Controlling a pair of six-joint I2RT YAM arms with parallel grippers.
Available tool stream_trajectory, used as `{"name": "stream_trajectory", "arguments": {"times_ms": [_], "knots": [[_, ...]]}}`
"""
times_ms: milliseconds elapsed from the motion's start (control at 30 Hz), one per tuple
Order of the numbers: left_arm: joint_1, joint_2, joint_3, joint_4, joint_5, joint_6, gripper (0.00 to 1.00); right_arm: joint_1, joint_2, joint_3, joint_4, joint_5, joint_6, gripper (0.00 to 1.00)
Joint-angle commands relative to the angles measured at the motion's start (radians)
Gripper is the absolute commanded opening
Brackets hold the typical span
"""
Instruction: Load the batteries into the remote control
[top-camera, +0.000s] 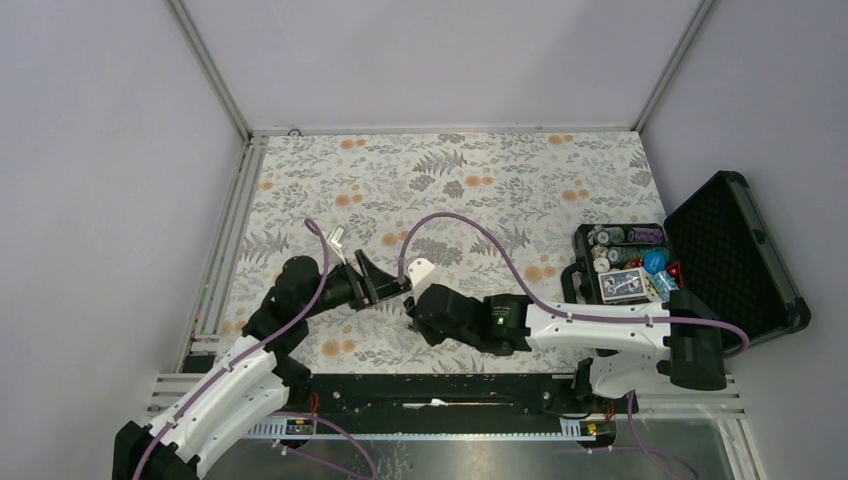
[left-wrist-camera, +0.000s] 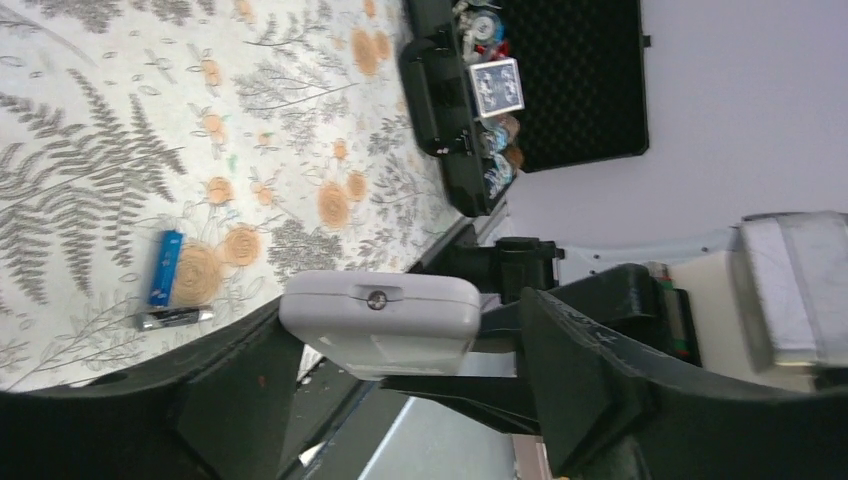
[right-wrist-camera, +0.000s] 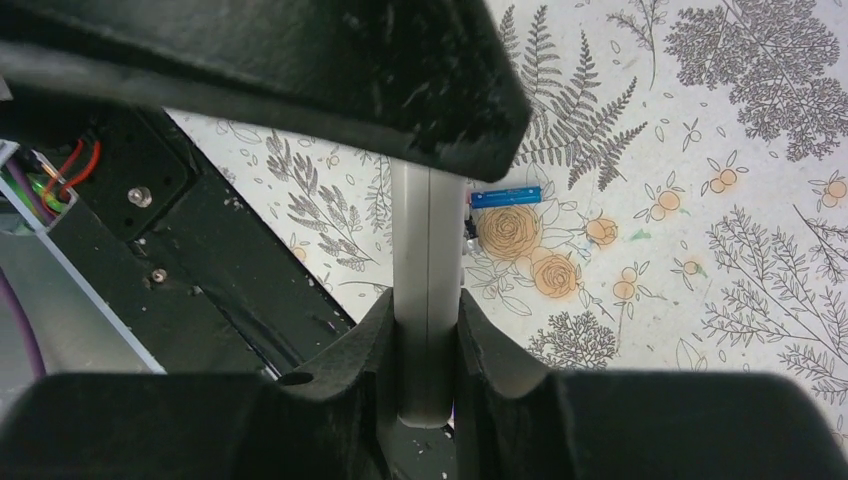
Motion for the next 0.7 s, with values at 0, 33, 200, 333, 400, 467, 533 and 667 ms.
{"name": "stream_trajectory", "arguments": {"times_ms": [0, 33, 200, 333, 400, 467, 533, 667], "knots": [[0.002, 0.034, 0.136, 0.054, 0.136, 0.096, 0.83, -0.001, -0.081, 0.029, -0.017, -0.005, 0.061, 0.0], [0.002, 0.047, 0.148, 0.056, 0.158, 0.108, 0.86, -0.001, -0.105, 0.021, -0.018, -0.012, 0.071, 0.0], [0.009, 0.132, 0.176, 0.083, 0.26, 0.176, 0.98, -0.001, -0.181, 0.018, -0.065, -0.027, 0.11, 0.0], [0.038, 0.182, 0.203, 0.136, 0.37, 0.193, 0.99, 0.0, -0.174, 0.053, -0.12, -0.073, 0.115, 0.0], [0.048, 0.19, 0.228, 0.138, 0.415, 0.213, 0.99, -0.001, -0.179, 0.065, -0.149, -0.097, 0.114, 0.0], [0.047, 0.188, 0.257, 0.088, 0.424, 0.261, 0.99, -0.001, -0.197, 0.074, -0.173, -0.127, 0.107, 0.0], [0.047, 0.184, 0.251, 0.111, 0.431, 0.261, 0.99, -0.002, -0.223, 0.087, -0.202, -0.155, 0.096, 0.0], [0.047, 0.199, 0.25, 0.136, 0.437, 0.269, 0.99, -0.004, -0.28, 0.097, -0.247, -0.228, 0.072, 0.0]]}}
